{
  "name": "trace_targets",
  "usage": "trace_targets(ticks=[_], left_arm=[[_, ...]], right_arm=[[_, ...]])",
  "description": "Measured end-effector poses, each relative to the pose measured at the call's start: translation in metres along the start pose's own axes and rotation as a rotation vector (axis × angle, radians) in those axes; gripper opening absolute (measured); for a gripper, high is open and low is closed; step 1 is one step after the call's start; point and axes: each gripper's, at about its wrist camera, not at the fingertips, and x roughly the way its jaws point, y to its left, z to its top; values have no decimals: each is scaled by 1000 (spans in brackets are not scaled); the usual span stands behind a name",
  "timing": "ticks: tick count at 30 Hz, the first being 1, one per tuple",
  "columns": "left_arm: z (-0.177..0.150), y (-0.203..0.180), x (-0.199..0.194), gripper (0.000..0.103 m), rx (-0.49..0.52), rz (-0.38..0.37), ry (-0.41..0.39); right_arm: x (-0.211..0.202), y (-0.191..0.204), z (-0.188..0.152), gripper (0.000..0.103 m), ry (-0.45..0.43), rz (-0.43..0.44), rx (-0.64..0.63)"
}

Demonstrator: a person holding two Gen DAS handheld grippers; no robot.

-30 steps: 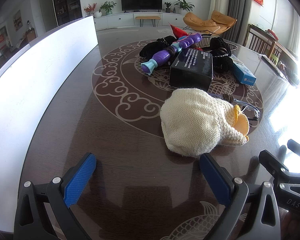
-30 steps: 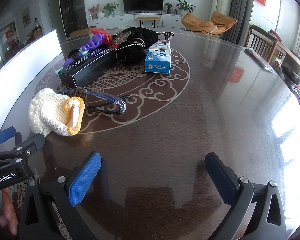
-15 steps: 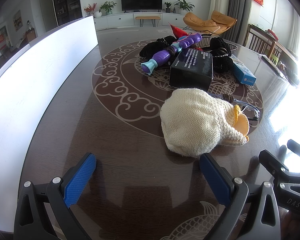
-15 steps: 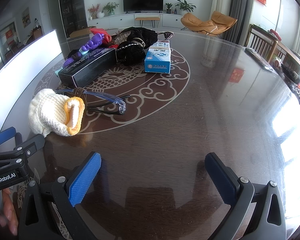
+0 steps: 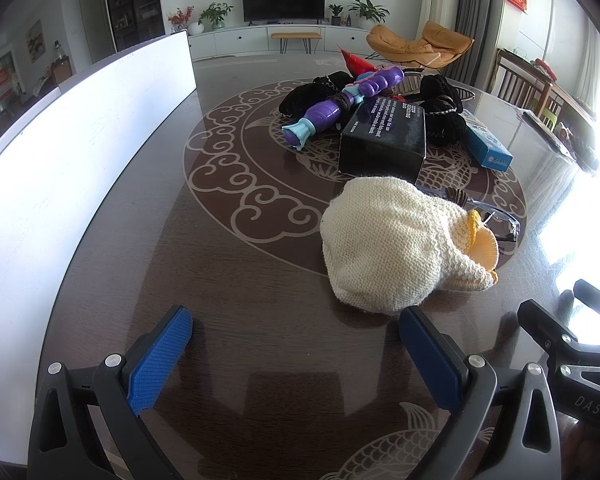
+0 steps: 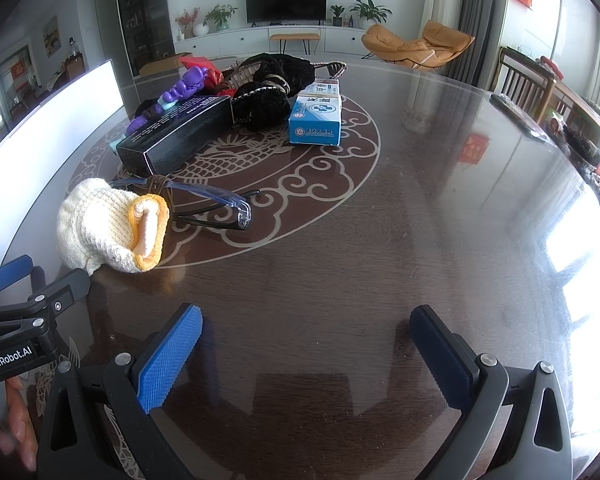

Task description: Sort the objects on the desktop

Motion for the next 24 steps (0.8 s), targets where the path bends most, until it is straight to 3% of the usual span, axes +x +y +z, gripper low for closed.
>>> trace_targets(ticks=[14,21,24], left_arm=[[0,-4,1,103,-1,5,0],[-14,14,-12,103,-58,7,54],[-21,17,-15,103,-32,28,79]], right_arm=[[0,-1,0,103,1,2,1],[0,-1,0,103,0,2,1],[1,-1,0,103,0,2,1]])
